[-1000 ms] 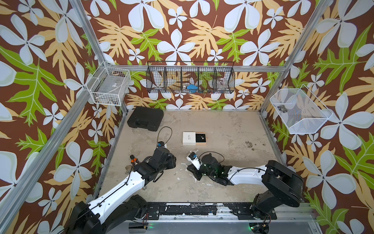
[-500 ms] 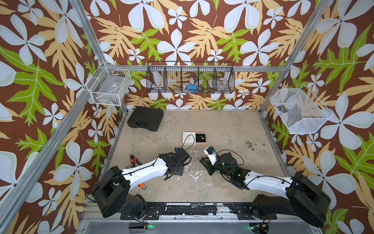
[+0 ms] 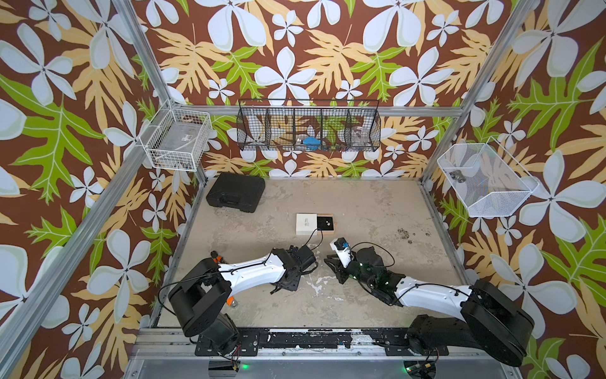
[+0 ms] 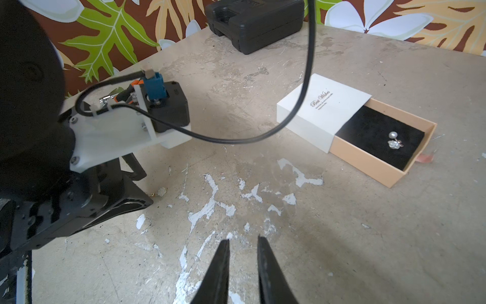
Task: Place the earrings into the drawer-style jewelry box
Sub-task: Pick up the earring from the center of the board.
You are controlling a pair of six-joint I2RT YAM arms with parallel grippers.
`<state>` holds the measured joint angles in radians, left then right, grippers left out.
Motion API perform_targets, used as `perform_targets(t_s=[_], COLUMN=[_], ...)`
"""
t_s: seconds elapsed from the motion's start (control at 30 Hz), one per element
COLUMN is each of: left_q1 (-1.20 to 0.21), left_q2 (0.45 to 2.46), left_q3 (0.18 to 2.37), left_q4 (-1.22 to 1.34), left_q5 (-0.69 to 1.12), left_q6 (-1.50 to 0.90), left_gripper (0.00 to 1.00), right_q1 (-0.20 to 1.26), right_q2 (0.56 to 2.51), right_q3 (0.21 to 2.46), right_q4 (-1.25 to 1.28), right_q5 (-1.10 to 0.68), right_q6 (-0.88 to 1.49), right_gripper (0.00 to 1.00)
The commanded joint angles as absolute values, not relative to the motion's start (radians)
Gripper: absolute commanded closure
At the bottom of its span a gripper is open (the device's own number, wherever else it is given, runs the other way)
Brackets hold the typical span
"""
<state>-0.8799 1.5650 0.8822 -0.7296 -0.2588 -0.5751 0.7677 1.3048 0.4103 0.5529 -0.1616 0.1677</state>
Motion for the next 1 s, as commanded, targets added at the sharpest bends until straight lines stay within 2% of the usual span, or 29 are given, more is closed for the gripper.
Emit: perform_targets(t_s=[0.0, 0.57, 0.97], left_q1=[-0.881, -0.881, -0.881], left_q2=[1.572, 1.611, 1.615], left_q3=[0.898, 0.897, 0.896], left_q4=[-0.752, -0.711, -0.709], left_q5=[-0.289, -0.277, -0.278], left_q6=[-0.574, -0.537, -0.537], left_gripper=[0.6, 0.72, 0.86], right_q1=[0.767, 0.764, 0.759], right_q2=[1.308, 1.316, 1.315], right_q3=[0.417, 0.422, 0.423], right_q4=[0.566, 0.555, 0.548], right_q5=[-0.171, -0.17, -0.172], right_q6=[0.158, 0.151, 0.147], right_gripper=[0.78, 0.78, 0.78])
